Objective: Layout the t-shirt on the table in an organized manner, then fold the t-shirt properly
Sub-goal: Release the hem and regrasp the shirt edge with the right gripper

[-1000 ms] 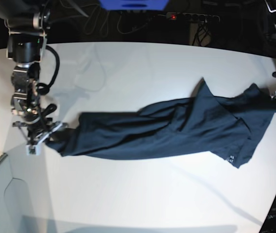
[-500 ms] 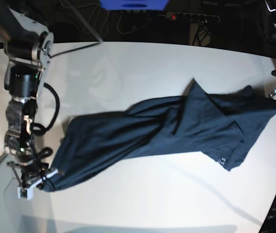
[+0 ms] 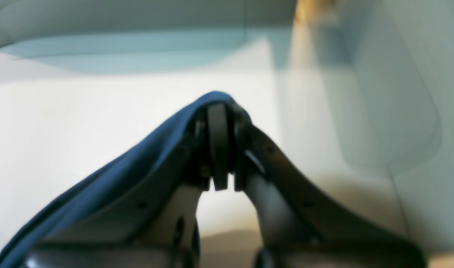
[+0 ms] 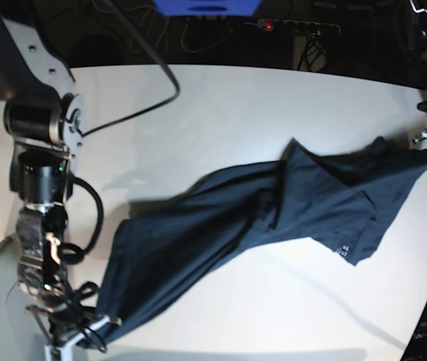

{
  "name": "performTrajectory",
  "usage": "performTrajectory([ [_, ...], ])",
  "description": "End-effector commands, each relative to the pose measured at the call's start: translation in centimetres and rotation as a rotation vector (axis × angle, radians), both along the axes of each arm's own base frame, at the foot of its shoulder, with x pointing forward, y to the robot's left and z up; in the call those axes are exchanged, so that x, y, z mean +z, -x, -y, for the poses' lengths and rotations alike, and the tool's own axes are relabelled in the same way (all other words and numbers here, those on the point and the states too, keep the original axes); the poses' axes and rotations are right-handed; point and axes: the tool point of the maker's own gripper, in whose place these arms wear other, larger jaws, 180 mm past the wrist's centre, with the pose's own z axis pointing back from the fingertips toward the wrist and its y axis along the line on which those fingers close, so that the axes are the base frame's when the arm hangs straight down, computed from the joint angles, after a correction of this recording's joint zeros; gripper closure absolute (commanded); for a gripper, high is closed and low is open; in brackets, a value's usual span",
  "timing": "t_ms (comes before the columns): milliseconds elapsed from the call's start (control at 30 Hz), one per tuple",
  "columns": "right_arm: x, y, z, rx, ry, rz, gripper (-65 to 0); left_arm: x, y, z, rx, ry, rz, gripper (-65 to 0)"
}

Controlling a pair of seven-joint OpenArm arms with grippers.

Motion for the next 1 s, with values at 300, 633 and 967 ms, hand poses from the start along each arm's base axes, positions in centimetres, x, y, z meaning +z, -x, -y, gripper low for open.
performTrajectory([
  [300,1.0,-0.5,-5.2,0.142,0.088,0.042,-46.8,1.8,-0.6,-0.8,-0.003,-0.037,0.045,-0.1],
  [633,-8.5,5.9,-5.2,0.196,0.09,-0.131,-47.8,1.8,-0.7,-0.8,-0.003,-0.037,0.047,-0.1],
  [967,-14.4,14.0,-8.2,0.356,0.062,-0.238,-48.1,1.9,-0.9,-0.7,-0.002,-0.036,0.054,-0.1],
])
